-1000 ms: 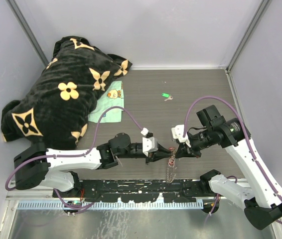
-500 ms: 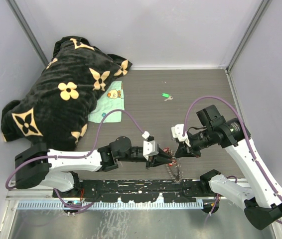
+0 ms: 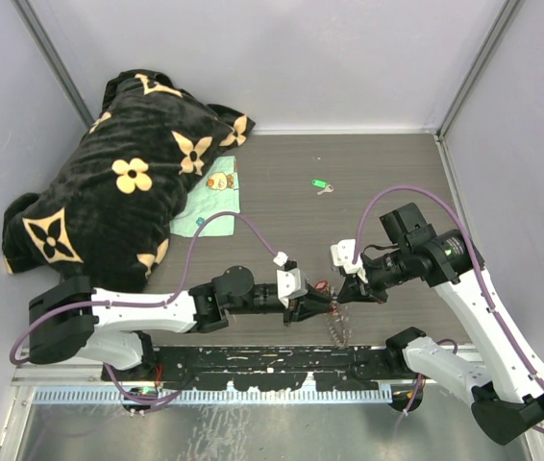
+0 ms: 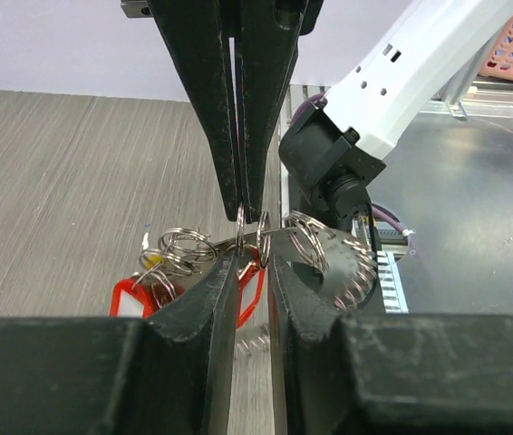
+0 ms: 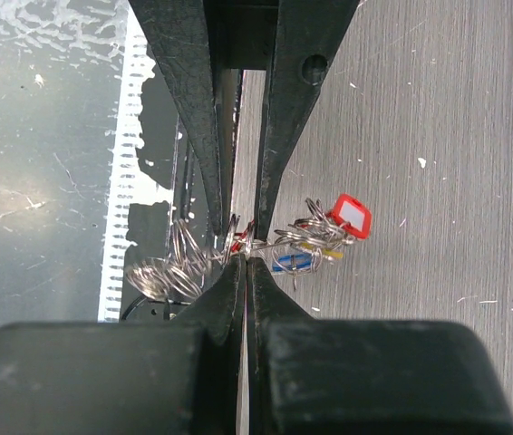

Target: Remove the keys from the keyring

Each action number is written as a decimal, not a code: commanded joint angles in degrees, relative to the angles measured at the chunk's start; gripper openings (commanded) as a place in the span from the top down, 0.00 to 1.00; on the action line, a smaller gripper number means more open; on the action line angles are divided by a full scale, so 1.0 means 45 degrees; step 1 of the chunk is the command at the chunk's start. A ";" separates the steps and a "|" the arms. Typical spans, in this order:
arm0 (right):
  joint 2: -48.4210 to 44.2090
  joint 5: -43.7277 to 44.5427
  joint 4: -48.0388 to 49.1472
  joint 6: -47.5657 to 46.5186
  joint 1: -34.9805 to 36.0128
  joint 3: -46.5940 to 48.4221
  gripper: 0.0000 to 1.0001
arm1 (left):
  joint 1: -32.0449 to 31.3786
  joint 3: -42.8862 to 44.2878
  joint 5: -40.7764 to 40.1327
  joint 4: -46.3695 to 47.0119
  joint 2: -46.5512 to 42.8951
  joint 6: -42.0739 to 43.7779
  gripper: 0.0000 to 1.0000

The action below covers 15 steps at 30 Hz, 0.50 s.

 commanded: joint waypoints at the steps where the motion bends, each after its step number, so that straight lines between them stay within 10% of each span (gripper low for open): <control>1: -0.0194 -0.0504 0.0355 -0.0016 0.0071 0.0077 0.99 | -0.0068 0.0023 -0.0469 0.0951 -0.0711 -0.0165 0.79; 15: -0.0123 -0.0456 0.0534 0.0177 0.0072 0.0181 0.99 | -0.0471 0.0087 0.0095 -0.0313 -0.1810 -0.0691 0.78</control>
